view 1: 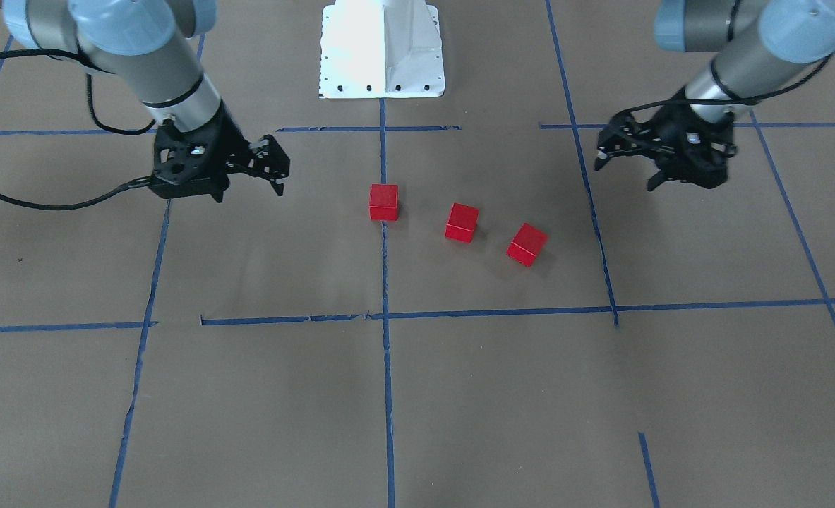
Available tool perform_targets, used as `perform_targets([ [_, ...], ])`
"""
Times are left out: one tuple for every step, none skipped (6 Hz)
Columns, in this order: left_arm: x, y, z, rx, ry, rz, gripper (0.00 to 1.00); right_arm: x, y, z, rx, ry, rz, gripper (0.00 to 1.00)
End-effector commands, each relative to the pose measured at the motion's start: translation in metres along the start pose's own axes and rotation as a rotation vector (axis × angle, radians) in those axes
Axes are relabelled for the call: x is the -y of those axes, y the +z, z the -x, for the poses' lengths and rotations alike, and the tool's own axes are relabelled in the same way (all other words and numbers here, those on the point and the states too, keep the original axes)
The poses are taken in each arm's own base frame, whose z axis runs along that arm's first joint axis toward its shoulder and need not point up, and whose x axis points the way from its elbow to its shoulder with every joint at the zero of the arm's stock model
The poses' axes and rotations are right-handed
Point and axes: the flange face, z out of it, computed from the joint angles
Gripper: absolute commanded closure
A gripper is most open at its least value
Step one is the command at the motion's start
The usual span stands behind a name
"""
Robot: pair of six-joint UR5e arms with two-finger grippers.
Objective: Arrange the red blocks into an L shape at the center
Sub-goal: 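Release the cube at center with the right gripper while the left arm reaches in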
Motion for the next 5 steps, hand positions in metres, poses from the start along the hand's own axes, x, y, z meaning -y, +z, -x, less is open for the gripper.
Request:
perform_targets([
  [0.017,0.045,-0.114,0.040,0.003,0.029,0.00,0.001,0.003,-0.049,-0.042,-0.036,0.016,0.00],
  [0.017,0.078,-0.139,0.072,0.006,0.072,0.00,0.000,0.003,-0.052,-0.046,-0.048,0.013,0.00],
  [0.030,0.098,-0.157,0.158,-0.003,-0.015,0.00,-0.001,0.004,-0.054,-0.048,-0.048,0.015,0.00],
  [0.031,0.119,-0.155,0.182,-0.004,-0.009,0.00,-0.002,0.006,-0.059,-0.055,-0.044,0.017,0.00],
  [0.034,0.131,-0.157,0.166,0.012,-0.018,0.00,-0.003,0.007,-0.058,-0.056,-0.044,0.019,0.00],
])
